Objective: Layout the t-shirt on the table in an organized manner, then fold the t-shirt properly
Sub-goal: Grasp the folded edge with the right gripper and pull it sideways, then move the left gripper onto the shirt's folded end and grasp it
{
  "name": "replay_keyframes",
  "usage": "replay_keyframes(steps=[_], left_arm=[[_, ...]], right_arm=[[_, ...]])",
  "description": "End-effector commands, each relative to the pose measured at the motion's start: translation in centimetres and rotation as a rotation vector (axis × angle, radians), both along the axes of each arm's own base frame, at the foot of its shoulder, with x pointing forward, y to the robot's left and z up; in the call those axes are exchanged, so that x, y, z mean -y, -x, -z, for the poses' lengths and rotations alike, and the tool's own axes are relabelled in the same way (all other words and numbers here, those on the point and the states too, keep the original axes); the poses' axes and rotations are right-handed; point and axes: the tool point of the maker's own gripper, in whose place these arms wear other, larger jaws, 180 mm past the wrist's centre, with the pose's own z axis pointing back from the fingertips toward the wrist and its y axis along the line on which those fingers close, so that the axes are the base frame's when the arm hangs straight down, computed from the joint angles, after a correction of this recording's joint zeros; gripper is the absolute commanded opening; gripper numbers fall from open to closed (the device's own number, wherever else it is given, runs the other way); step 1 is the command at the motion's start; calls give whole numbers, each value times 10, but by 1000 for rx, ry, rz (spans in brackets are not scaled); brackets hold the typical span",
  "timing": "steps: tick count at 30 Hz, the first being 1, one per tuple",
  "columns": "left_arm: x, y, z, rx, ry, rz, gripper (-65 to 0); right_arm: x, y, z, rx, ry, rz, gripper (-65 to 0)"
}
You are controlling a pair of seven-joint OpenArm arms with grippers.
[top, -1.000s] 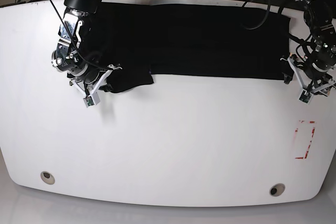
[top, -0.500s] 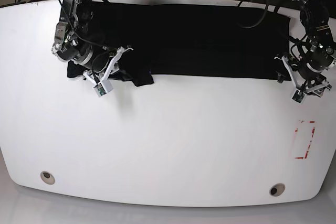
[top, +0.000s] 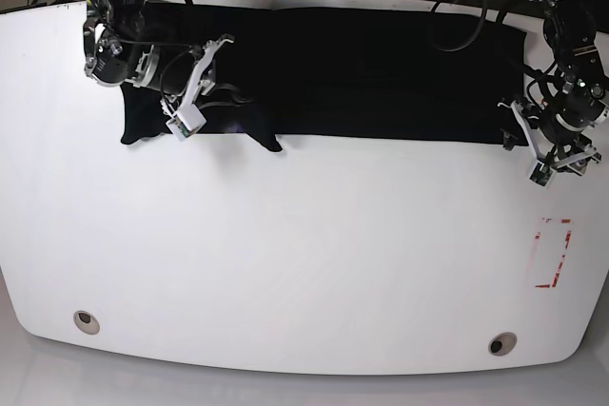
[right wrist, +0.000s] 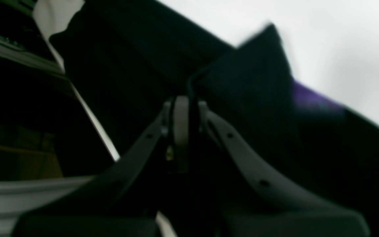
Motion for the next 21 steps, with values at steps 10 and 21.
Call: replay_keyframes(steps=[10,21], left_arm=[[-3,-7,-13,42,-11,7,-199],[-3,-6,-13,43,-11,6,-199]], right_arm=[[-18,35,-11,-11,-30,-118,-648],[-17,61,4,-96,5,-153,-420]])
